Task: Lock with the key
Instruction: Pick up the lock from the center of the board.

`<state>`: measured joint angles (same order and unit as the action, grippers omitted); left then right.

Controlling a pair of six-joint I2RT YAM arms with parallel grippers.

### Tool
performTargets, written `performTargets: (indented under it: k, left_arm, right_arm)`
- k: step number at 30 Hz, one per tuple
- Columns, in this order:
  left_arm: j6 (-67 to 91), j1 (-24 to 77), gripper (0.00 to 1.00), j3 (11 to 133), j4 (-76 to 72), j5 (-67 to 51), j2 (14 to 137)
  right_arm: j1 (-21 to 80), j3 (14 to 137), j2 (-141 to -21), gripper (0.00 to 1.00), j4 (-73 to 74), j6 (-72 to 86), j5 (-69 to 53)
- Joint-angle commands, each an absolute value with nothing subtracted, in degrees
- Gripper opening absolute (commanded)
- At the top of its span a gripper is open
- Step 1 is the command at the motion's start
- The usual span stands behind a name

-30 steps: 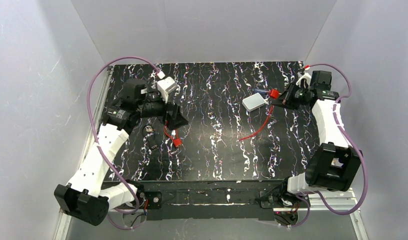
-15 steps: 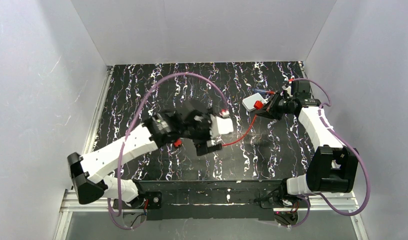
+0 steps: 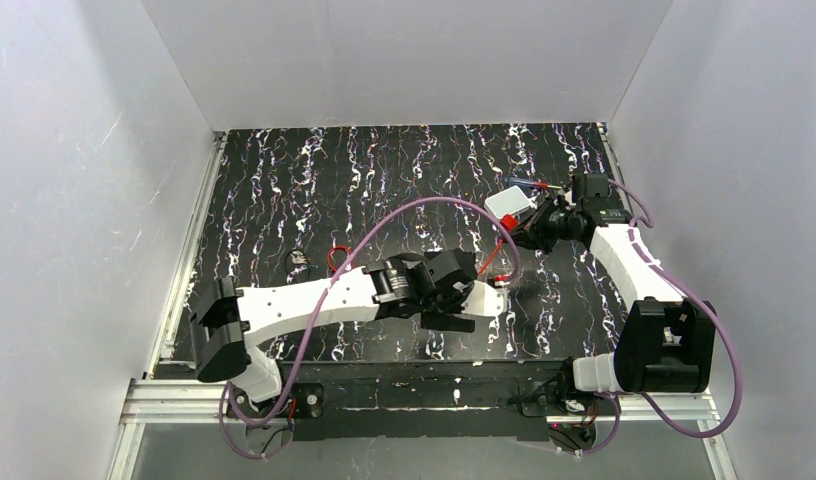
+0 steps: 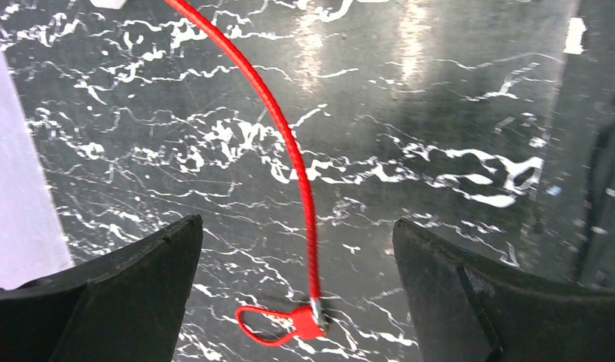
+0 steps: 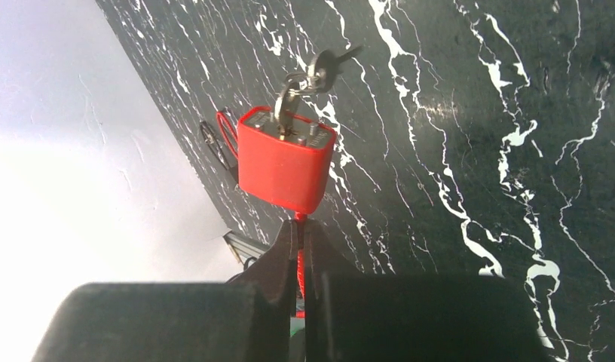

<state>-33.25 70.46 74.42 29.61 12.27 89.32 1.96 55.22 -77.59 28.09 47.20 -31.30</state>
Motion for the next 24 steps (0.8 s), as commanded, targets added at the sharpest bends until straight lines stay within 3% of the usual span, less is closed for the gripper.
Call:
performTargets:
  k: [1, 5, 10, 12, 14, 17, 18, 22, 24]
  left_arm:
    - [-36.2, 70.6, 0.93, 73.7, 24.1, 21.7, 91.0]
    - [-36.9, 70.6, 0.82, 72.4, 22.9, 21.2, 91.9]
    - [-39.1, 70.6, 0.6, 72.1, 22.5, 22.4, 93.8]
    - [-38.7, 70.6, 0.45, 72.5, 23.2, 21.8, 93.7]
    - [-36.8, 70.6, 0.24, 74.1, 26.2, 19.4, 92.8]
    - [-32.2, 69.2, 0.03, 78.9, 34.8, 8.4, 90.2]
    - [-30.4, 68.2, 0.0, 80.5, 37.5, 3.8, 89.1]
    - [-26.7, 63.1, 0.0, 84.7, 42.6, -9.7, 85.0]
    - [-26.0, 60.8, 0.0, 87.2, 44.1, -13.3, 83.5]
  right_arm:
    - [2.1, 54.7, -75.4, 0.01, 25.9, 49.8, -33.9]
    - [2.4, 54.0, -75.5, 0.01, 25.3, 50.8, -34.5]
    - [2.7, 52.9, -74.8, 0.01, 24.6, 51.6, -35.0]
    - [2.7, 52.6, -74.3, 0.01, 24.6, 51.5, -35.2]
    - [2.9, 52.5, -74.1, 0.01, 23.7, 50.8, -36.1]
    - [3.0, 52.5, -74.0, 0.01, 19.9, 48.4, -39.4]
    - [3.0, 52.9, -74.2, 0.06, 19.0, 47.3, -40.9]
    - [3.0, 58.0, -75.3, 0.51, 18.8, 39.3, -45.8]
    - [3.0, 60.6, -75.3, 0.64, 19.8, 35.1, -47.5]
